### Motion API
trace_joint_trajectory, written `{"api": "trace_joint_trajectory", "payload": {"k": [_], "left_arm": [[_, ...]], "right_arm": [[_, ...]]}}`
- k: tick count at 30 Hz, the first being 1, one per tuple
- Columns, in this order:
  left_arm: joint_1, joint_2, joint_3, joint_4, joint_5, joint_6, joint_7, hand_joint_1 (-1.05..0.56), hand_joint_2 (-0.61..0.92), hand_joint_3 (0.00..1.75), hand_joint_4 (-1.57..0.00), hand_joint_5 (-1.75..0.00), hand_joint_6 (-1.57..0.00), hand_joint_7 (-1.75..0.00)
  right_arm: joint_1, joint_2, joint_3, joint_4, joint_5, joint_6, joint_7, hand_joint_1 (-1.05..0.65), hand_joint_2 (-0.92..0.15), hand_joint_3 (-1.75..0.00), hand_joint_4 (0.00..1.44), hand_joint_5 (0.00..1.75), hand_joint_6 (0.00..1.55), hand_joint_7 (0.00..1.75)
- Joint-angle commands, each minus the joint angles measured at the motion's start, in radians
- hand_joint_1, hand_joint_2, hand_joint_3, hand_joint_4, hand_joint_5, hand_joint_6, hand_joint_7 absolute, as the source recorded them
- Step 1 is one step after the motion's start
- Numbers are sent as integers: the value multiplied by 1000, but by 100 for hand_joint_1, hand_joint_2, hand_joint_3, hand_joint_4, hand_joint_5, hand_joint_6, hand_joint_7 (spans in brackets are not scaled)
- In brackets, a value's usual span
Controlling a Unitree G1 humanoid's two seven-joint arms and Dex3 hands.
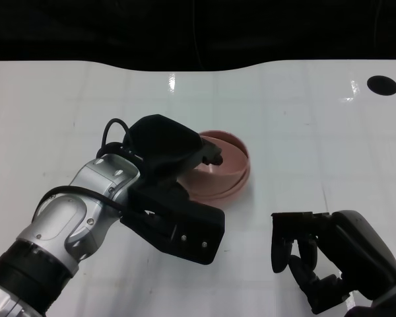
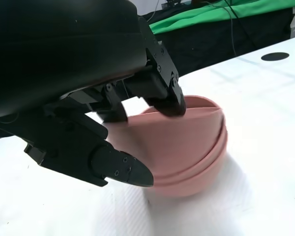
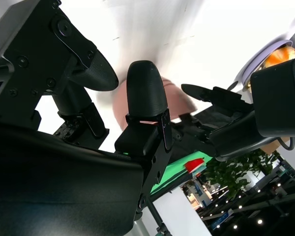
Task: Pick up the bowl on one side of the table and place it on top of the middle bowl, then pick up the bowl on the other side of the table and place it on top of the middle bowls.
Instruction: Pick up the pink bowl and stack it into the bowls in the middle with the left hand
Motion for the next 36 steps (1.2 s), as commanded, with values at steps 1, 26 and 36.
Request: {"api": "trace_joint_trajectory", "payload": {"k": [1,26,36], "left_arm": [[7,15,2,22,-1,-22,51,-49,92,8,-40,-13,-39,0],[345,87,223,-401,-210,25,39,-54,92,25,-27,-8,-26,-3],[662,68,416,-567,-433,-102,135,-37,92,31,-22,-75,-46,-7]], "right_arm": [[5,-1,3,-9,5,8,2,-5,-11,-169,95,175,85,149],[8,3,9,-13,0,12,-8,-7,-8,-170,98,175,88,151],[18,7,12,-32,5,28,-3,-6,-7,-173,99,175,87,153]]}}
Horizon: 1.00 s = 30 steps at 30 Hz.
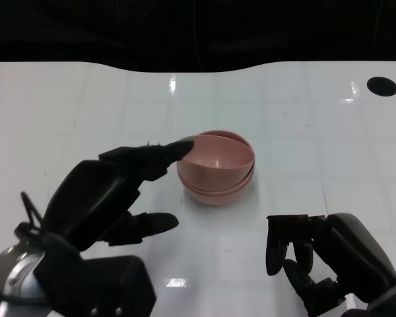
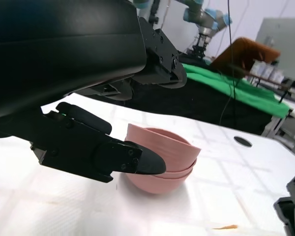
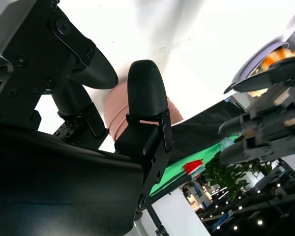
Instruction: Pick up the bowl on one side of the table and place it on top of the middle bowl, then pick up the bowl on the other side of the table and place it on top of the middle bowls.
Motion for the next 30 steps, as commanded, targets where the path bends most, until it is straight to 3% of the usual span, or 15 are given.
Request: {"api": "trace_joint_trajectory", "payload": {"k": [1,6,10,12,14,15,17,19,25,30], "left_arm": [[96,9,62,-50,-58,-55,30,-37,92,31,-21,-81,-47,-7],[194,1,123,-56,-128,-151,47,-33,92,33,-24,-102,-57,-10],[253,-45,153,-58,-221,-184,52,-27,92,32,-30,-117,-67,-19],[282,-72,170,-73,-265,-174,50,-24,92,30,-37,-130,-56,-66],[305,-88,186,-83,-281,-174,51,-17,92,31,-49,-137,-57,-94],[313,-94,193,-85,-286,-178,49,-13,87,41,-54,-139,-61,-100],[327,-102,204,-86,-301,-180,42,-8,70,80,-65,-145,-68,-109],[344,-105,216,-90,-306,-168,38,-8,62,102,-76,-152,-75,-117],[368,-108,238,-75,-336,-154,23,-10,47,132,-91,-165,-81,-141],[354,-105,244,-51,-348,-143,16,-12,44,135,-93,-167,-81,-149]], "right_arm": [[11,-1,-5,-24,8,14,2,-6,-7,-173,98,175,87,153],[10,2,-3,-25,8,13,-5,-6,-7,-172,98,175,87,154],[11,-3,-4,-33,8,17,0,-5,-8,-172,98,175,86,154],[13,-4,-2,-40,4,23,2,-6,-8,-171,97,175,85,154],[14,-5,-2,-45,5,29,5,-6,-8,-170,97,175,85,153],[14,-6,-2,-47,9,30,8,-6,-8,-170,97,175,85,153],[12,-6,-1,-47,10,34,12,-6,-9,-169,96,175,84,153],[7,-3,1,-43,8,37,11,-7,-10,-167,96,175,84,153],[8,-7,8,-37,-10,31,1,-8,-12,-164,95,175,84,152],[1,-18,1,-25,-25,-1,-18,-7,-13,-164,97,175,84,153]]}}
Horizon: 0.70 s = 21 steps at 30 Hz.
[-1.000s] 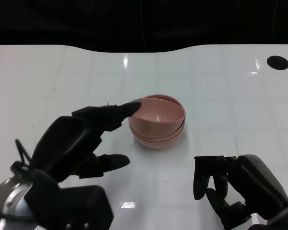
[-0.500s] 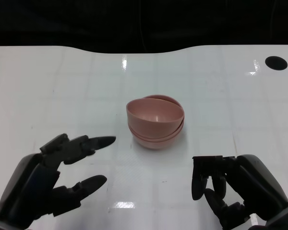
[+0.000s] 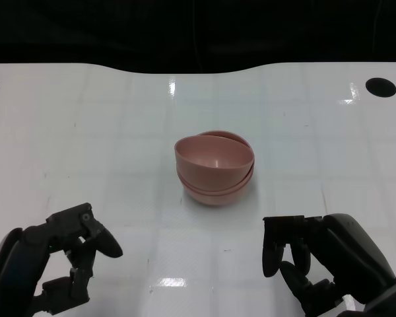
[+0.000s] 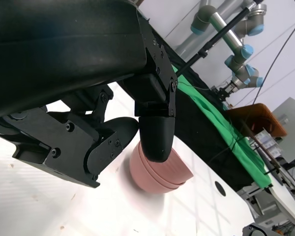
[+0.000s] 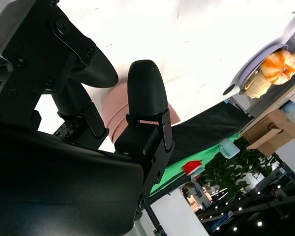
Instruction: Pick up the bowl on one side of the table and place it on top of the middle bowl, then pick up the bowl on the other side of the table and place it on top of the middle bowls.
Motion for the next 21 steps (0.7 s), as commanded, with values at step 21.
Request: {"api": "trace_joint_trajectory", "payload": {"k": [21], "left_arm": [[-54,-45,-65,-13,-115,232,-108,-10,42,134,-90,-174,-82,-157]], "right_arm": [[-41,-46,-46,60,59,-79,10,-6,-8,-173,97,175,85,153]]}}
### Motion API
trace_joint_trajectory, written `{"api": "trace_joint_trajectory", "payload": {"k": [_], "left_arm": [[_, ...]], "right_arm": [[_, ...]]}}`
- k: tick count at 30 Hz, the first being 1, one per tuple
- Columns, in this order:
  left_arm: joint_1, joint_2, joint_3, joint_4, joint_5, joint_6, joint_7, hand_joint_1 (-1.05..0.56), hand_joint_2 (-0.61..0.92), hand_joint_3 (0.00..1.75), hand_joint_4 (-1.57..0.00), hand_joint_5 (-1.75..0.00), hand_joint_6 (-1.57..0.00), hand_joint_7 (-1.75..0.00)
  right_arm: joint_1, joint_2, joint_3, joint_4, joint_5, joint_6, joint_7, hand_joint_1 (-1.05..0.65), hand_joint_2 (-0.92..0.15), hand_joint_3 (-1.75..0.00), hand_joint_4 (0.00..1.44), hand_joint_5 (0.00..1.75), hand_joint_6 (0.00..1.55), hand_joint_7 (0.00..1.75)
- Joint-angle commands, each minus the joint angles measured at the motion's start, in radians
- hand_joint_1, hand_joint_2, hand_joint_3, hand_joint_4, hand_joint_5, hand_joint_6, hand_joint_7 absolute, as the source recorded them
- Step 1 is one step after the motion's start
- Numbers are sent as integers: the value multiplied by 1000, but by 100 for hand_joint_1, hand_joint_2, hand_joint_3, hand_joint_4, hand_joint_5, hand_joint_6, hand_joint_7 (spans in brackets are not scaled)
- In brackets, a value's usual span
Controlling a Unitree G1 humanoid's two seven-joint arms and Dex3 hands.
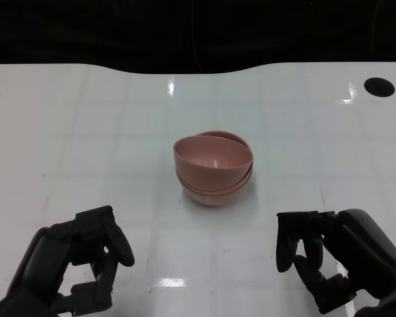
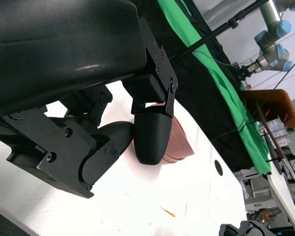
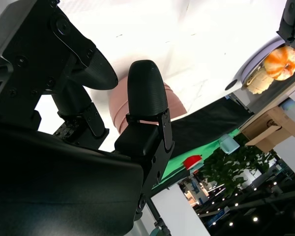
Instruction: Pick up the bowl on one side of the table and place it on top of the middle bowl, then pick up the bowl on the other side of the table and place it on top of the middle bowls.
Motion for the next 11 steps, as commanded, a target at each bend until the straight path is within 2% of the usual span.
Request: {"api": "trace_joint_trajectory", "payload": {"k": [1,11], "left_arm": [[-18,13,3,4,-4,13,-17,-10,41,135,-90,-173,-82,-156],[-46,3,0,82,-5,-30,-19,-10,39,139,-91,-169,-84,-152]], "right_arm": [[-22,-6,-8,14,15,-16,1,-6,-8,-173,97,175,85,151],[-49,-15,-10,79,-6,-65,-24,-6,-10,-166,94,175,90,134]]}}
